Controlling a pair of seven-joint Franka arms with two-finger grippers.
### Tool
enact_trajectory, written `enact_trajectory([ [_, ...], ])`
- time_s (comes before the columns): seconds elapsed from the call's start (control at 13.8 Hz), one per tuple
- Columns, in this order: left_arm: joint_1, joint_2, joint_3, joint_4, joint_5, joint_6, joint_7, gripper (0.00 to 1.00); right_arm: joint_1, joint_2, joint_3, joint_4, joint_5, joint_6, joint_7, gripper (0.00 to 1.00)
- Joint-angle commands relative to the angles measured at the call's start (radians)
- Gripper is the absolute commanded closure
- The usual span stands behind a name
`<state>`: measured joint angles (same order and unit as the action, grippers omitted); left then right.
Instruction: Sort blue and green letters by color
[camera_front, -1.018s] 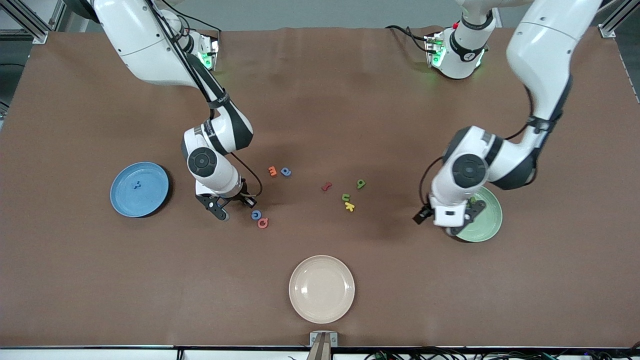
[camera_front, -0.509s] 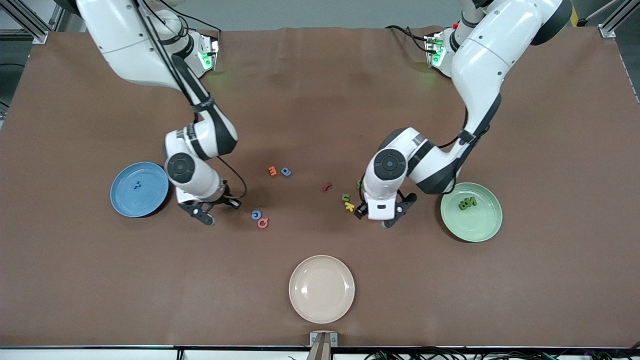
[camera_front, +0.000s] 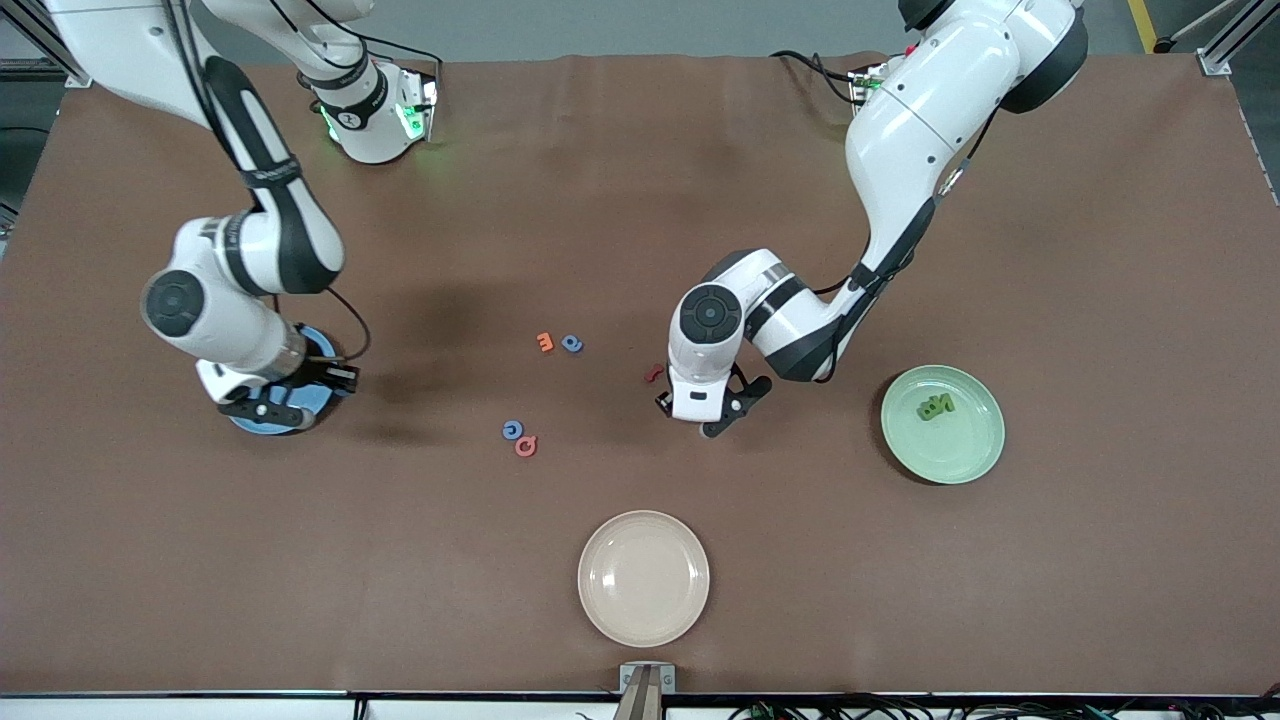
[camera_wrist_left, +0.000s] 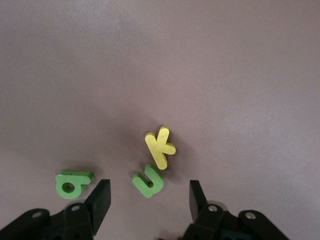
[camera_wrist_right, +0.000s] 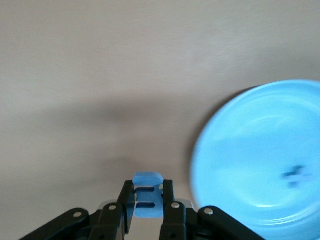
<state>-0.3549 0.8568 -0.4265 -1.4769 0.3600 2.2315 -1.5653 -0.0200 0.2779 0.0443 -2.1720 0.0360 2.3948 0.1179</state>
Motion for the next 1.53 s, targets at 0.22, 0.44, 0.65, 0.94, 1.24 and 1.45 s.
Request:
enact_trajectory([
  [0.22,-0.013,0.037,0.006,0.032,-0.003,-0.016,-0.018,0.33,-0.123,-0.019,0.019,-0.058,-0.002,0.018,-0.299,0.91],
  [0.44,-0.013,0.041,0.006,0.033,-0.004,-0.016,-0.015,0.39,-0.152,0.027,0.019,-0.058,-0.027,0.07,-0.372,0.91],
  [0.65,-0.012,0.051,0.006,0.032,-0.006,-0.016,-0.013,0.69,-0.161,0.084,0.019,-0.06,-0.033,0.13,-0.394,0.91],
  [0.94,-0.012,0.054,0.006,0.033,-0.007,-0.016,-0.015,0.8,-0.155,0.103,0.02,-0.058,-0.033,0.141,-0.391,0.55],
  [1.24,0.007,-0.005,0.003,0.038,-0.007,-0.027,-0.013,1.0,-0.153,0.09,0.02,-0.057,-0.033,0.126,-0.377,0.03],
  [1.45,0.055,-0.083,-0.003,0.038,-0.006,-0.074,-0.001,1.0,-0.121,0.064,0.023,-0.042,-0.033,0.074,-0.257,0.03],
])
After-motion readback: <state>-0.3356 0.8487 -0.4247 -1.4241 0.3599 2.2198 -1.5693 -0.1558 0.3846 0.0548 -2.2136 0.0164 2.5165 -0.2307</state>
